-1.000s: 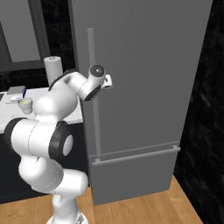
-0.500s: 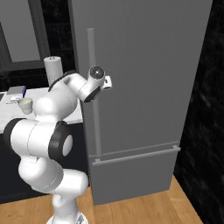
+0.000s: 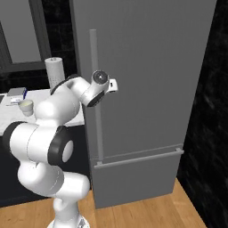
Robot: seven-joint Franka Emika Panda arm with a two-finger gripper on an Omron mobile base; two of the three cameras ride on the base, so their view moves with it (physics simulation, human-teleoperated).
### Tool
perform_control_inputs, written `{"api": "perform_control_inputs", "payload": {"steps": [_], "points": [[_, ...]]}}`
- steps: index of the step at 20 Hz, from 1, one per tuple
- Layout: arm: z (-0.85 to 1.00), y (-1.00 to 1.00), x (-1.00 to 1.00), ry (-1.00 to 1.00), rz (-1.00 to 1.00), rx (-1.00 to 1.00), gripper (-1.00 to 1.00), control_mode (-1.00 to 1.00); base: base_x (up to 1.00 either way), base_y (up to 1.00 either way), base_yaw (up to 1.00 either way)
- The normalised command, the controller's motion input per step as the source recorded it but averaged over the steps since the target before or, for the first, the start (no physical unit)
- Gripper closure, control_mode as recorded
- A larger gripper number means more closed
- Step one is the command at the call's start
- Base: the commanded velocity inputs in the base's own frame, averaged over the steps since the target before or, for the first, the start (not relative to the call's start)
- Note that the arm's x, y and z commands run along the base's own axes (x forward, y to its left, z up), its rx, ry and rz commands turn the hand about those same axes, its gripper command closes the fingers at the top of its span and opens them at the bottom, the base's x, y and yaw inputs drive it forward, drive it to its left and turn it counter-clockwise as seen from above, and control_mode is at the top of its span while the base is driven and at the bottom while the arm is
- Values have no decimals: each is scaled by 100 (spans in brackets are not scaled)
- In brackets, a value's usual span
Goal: Grab a lemon wedge from the fridge and one ice cube from the ice bowl, and put them in the glass of lemonade.
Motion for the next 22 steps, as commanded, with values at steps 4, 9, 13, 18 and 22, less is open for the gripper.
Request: {"api": "perform_control_inputs", "payload": {"steps": [4, 9, 13, 18, 22], "points": [[0, -100, -6, -3, -19, 4, 100, -100, 0, 0, 0], [0, -100, -17, 0, -21, 8, 100, -100, 0, 0, 0], [-4, -100, -44, -12, -17, 16, 100, -100, 0, 0, 0], [-70, -87, -94, -58, -2, 30, 100, -100, 0, 0, 0], [9, -50, -100, -49, 0, 16, 100, -100, 0, 0, 0]]}}
